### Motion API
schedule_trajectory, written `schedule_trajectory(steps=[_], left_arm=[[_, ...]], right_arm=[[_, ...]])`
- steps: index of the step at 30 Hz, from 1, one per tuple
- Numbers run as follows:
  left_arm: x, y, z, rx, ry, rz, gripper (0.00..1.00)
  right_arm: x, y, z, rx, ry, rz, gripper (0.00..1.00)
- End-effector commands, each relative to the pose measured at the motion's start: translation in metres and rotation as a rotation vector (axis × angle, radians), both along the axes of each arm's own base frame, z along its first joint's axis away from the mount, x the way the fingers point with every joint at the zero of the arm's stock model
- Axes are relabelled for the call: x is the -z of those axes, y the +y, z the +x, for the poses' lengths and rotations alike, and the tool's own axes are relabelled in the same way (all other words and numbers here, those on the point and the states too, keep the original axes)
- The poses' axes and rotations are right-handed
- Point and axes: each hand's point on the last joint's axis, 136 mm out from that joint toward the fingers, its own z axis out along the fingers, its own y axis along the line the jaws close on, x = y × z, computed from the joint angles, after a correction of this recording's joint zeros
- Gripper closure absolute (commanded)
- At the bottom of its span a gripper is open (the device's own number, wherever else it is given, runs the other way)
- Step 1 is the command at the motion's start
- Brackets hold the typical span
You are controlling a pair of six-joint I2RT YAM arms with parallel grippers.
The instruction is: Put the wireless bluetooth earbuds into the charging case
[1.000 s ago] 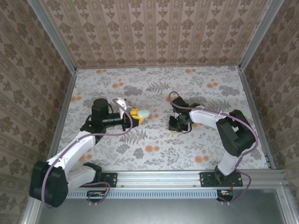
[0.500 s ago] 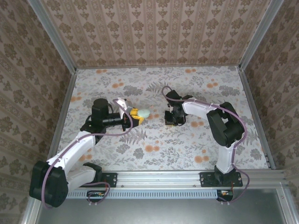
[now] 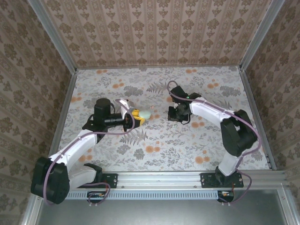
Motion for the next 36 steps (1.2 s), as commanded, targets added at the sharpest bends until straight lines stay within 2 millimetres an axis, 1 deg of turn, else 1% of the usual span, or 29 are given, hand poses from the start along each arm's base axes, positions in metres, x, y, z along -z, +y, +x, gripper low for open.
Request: schedule_trajectory(steps=[1, 4, 7, 13, 20, 29, 32, 34, 36], left_arm=[[-0.014, -0.006, 0.000, 0.042, -0.049, -0.022, 0.98], [-0.014, -0.006, 0.000, 0.048, -0.049, -0.024, 0.98], [-0.013, -0.007, 0.000, 0.054, -0.050, -0.026, 0.98], [-0.012, -0.006, -0.002, 0.053, -0.047, -0.028, 0.98], [-0.009, -0.004, -0.004, 0.048, -0.052, -0.023, 0.98], [-0.006, -0.004, -0.003, 0.046, -0.048, -0.017, 0.98], [-0.005, -0.005, -0.003, 0.049, -0.043, -0.016, 0.98], [-0.005, -0.005, -0.003, 0.049, -0.042, -0.017, 0.98], [-0.005, -0.004, -0.003, 0.049, -0.042, -0.016, 0.98]], right_arm=[[0.011, -0.025, -0.012, 0.172, 0.032, -0.010, 0.74], [0.026, -0.027, -0.017, 0.263, 0.066, 0.076, 0.67], [0.039, -0.024, -0.018, 0.313, 0.098, 0.123, 0.63], [0.056, -0.018, -0.011, 0.363, 0.128, 0.151, 0.63], [0.066, -0.017, -0.004, 0.373, 0.137, 0.132, 0.65], [0.075, -0.017, -0.007, 0.349, 0.155, 0.096, 0.74], [0.076, -0.017, -0.006, 0.323, 0.160, 0.076, 0.74], [0.077, -0.017, -0.004, 0.304, 0.170, 0.058, 0.71], [0.077, -0.018, -0.003, 0.292, 0.170, 0.044, 0.70]])
